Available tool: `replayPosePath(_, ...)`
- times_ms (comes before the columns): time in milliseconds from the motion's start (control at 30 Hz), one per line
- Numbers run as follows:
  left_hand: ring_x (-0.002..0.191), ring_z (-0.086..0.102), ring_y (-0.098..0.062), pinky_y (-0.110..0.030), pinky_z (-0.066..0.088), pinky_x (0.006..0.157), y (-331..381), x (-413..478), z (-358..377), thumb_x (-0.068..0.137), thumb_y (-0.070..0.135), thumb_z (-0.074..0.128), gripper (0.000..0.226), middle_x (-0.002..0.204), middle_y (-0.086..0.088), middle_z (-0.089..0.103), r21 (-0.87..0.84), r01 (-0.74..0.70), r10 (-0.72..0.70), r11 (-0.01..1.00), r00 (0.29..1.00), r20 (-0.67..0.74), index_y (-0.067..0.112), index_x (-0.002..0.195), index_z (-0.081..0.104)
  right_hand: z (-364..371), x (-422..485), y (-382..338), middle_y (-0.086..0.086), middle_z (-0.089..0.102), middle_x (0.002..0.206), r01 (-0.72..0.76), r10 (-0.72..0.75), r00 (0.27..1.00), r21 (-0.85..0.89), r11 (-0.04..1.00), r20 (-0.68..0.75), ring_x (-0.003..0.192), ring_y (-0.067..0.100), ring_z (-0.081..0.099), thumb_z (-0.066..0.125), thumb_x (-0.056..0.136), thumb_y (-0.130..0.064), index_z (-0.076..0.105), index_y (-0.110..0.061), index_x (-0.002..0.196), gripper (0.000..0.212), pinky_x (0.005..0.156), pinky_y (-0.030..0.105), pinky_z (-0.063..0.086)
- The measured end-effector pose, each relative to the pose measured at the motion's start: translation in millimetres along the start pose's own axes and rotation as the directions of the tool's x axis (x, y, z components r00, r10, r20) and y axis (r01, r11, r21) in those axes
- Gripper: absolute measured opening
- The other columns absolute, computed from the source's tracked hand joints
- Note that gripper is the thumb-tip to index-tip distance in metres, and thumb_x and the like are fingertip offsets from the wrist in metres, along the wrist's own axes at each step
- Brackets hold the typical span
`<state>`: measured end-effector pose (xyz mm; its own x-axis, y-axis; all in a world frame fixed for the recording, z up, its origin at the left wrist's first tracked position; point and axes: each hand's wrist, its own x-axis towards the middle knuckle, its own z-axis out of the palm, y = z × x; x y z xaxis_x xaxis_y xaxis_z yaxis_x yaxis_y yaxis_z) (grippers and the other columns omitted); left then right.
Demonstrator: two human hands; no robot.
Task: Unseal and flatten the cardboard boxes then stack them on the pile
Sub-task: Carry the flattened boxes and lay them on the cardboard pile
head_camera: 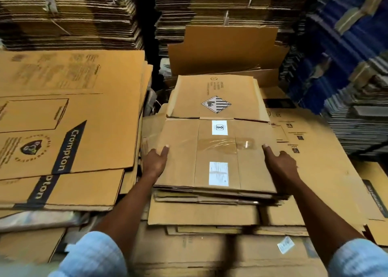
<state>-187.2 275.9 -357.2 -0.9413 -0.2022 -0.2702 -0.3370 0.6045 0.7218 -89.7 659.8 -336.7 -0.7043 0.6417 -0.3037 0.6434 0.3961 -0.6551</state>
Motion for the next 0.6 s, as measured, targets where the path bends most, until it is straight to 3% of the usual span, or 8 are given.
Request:
replayPosePath(167, 0.129, 0.053, -0.044, -0.043, 0.045, 0.104, -6.0, 20.8, 1.6, 0.097, 0.07, 0.041, 0.086, 0.142, -0.026, 0.055, 0.034, -0.017, 0.017, 0.999, 1.0, -0.002, -0.001, 0.143, 0.052, 4.2, 8.9, -1.7, 0.024, 0.06, 0.125, 0.01, -0.009, 0.999, -0.036, 0.999, 0.03, 0.098, 0.031, 0.052, 0.042, 0.094, -0.074, 0.057, 0.006, 0.126, 0.087, 0.081, 0.035, 0.038)
replayPosePath(233, 0.13, 0.052, -0.044, -0.045, 0.046, 0.106, -7.7, 24.0, 0.6, 0.09, 0.079, 0.038, 0.094, 0.143, -0.025, 0.055, 0.041, -0.035, 0.035, 0.999, 0.999, -0.003, 0.002, 0.143, 0.053, 3.9, 10.2, -3.3, 0.026, 0.06, 0.129, 0.008, -0.006, 0.999, -0.032, 0.999, 0.043, 0.108, 0.037, 0.055, 0.042, 0.093, -0.076, 0.056, 0.008, 0.129, 0.092, 0.084, 0.035, 0.039)
replayPosePath(300, 0.14, 0.042, -0.043, -0.047, 0.039, 0.114, -14.3, 27.1, 2.5, 0.085, 0.084, 0.042, 0.1, 0.156, -0.024, 0.041, 0.044, 0.003, -0.004, 0.999, 1.0, 0.017, 0.005, 0.146, 0.052, 1.3, 14.4, -1.5, 0.028, 0.058, 0.132, 0.018, -0.014, 0.998, -0.07, 0.997, 0.058, 0.119, 0.041, 0.055, 0.035, 0.091, -0.081, 0.056, 0.008, 0.13, 0.1, 0.088, 0.039, 0.041)
replayPosePath(367, 0.144, 0.038, -0.038, -0.048, 0.035, 0.118, -27.7, 30.8, 3.1, 0.076, 0.089, 0.054, 0.109, 0.162, -0.015, 0.034, -0.031, 0.104, -0.098, 0.994, 0.982, 0.158, 0.012, 0.152, 0.046, 0.4, 18.6, 6.1, 0.028, 0.053, 0.141, -0.013, 0.021, 0.995, -0.09, 0.996, 0.094, 0.128, 0.044, 0.051, 0.031, 0.088, -0.085, 0.051, 0.005, 0.138, 0.105, 0.1, 0.044, 0.042)
replayPosePath(467, 0.141, 0.045, -0.027, -0.048, 0.037, 0.118, -65.2, 47.9, 5.6, 0.053, 0.1, 0.062, 0.13, 0.159, -0.002, 0.044, -0.18, 0.236, -0.163, 0.955, 0.923, 0.348, 0.024, 0.155, 0.04, 3.1, 15.7, 29.5, 0.015, 0.042, 0.157, -0.093, 0.069, 0.972, 0.098, 0.991, 0.224, 0.142, 0.037, 0.041, 0.046, 0.077, -0.092, 0.038, -0.008, 0.154, 0.114, 0.116, 0.049, 0.034)
replayPosePath(533, 0.144, 0.042, -0.025, -0.045, 0.032, 0.12, -71.7, 40.9, 1.9, 0.062, 0.097, 0.059, 0.122, 0.157, 0.0, 0.045, -0.189, 0.245, -0.152, 0.951, 0.902, 0.404, 0.02, 0.155, 0.041, 8.4, 12.5, 45.5, 0.004, 0.035, 0.163, -0.101, 0.021, 0.944, 0.228, 0.969, 0.329, 0.148, 0.028, 0.035, 0.056, 0.067, -0.094, 0.032, -0.019, 0.158, 0.12, 0.121, 0.047, 0.027)
replayPosePath(600, 0.14, 0.047, -0.024, -0.04, 0.033, 0.118, -69.6, 31.2, 1.3, 0.068, 0.093, 0.056, 0.115, 0.15, -0.001, 0.052, -0.229, 0.236, -0.119, 0.944, 0.895, 0.429, 0.015, 0.152, 0.046, 8.3, 8.0, 47.2, 0.0, 0.031, 0.165, -0.046, -0.06, 0.936, 0.289, 0.956, 0.348, 0.15, 0.025, 0.03, 0.054, 0.081, -0.083, 0.027, -0.023, 0.16, 0.103, 0.12, 0.042, 0.023)
